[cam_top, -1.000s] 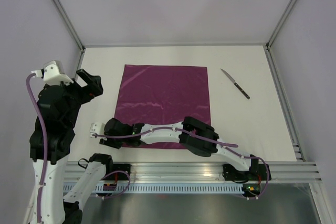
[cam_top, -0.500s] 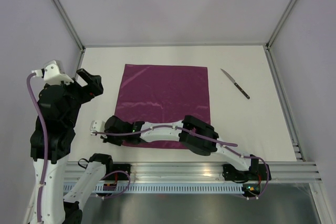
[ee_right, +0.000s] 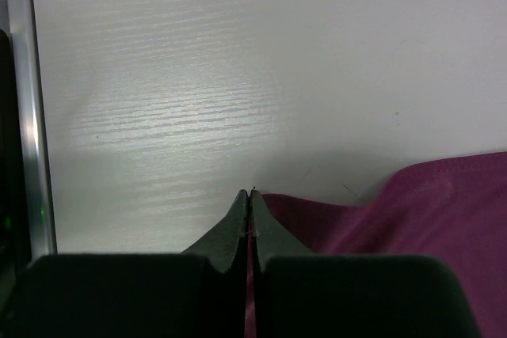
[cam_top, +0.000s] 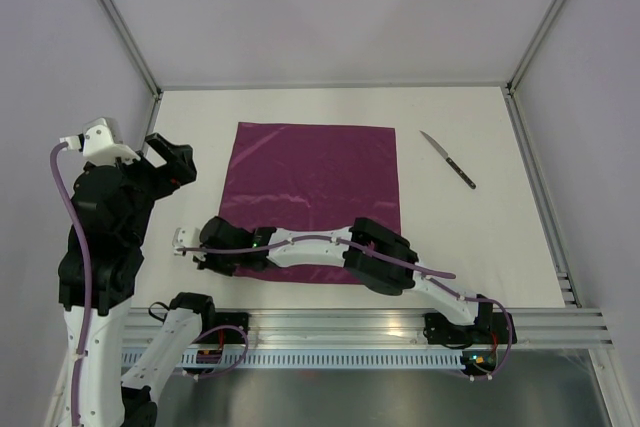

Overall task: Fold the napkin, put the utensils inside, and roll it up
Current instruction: Fold the napkin at the center of the board.

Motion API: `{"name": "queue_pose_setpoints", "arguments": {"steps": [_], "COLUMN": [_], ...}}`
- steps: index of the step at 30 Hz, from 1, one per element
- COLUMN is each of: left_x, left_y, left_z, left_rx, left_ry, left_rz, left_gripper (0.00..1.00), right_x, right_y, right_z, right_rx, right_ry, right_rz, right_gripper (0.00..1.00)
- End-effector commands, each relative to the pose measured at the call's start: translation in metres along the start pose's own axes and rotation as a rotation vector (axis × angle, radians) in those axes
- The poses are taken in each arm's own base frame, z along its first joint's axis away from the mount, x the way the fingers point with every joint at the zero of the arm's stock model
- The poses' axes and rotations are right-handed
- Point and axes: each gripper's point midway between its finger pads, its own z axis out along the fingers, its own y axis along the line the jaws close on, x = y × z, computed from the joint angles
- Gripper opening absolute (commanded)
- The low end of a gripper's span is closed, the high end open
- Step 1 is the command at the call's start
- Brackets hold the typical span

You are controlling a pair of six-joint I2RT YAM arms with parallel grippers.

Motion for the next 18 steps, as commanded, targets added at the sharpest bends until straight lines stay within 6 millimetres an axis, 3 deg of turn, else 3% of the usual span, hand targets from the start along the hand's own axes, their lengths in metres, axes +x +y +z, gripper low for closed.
{"name": "queue_pose_setpoints", "arguments": {"steps": [1,7,15,18], "left_x": [-0.006,-0.005,-0.003,-0.001], "left_y": [-0.001,0.000,0.001,0.000], "left_z": [0.000,0.000,0.001,0.003], "left_rx": [0.012,0.011,0.011,0.015], "left_ry": [-0.028,-0.028,-0.025,-0.024], "left_rz": [0.031,0.038,0.048,0.048], "left_gripper": [0.99,0.99,0.98,0.98], "right_x": [-0.065,-0.085,-0.080,-0.075], "right_y": [-0.012,-0.022,-0.049,-0.072], "right_z": [-0.039,-0.053,-0.059,-0.067], "right_rx": [0.026,0.052,0.096,0.131], "right_ry": [-0.117,-0.160,-0.149,-0.142], "right_rz": [-0.003,0.002,0.026,0.039], "right_gripper": [0.01,0.00,0.00,0.00]}}
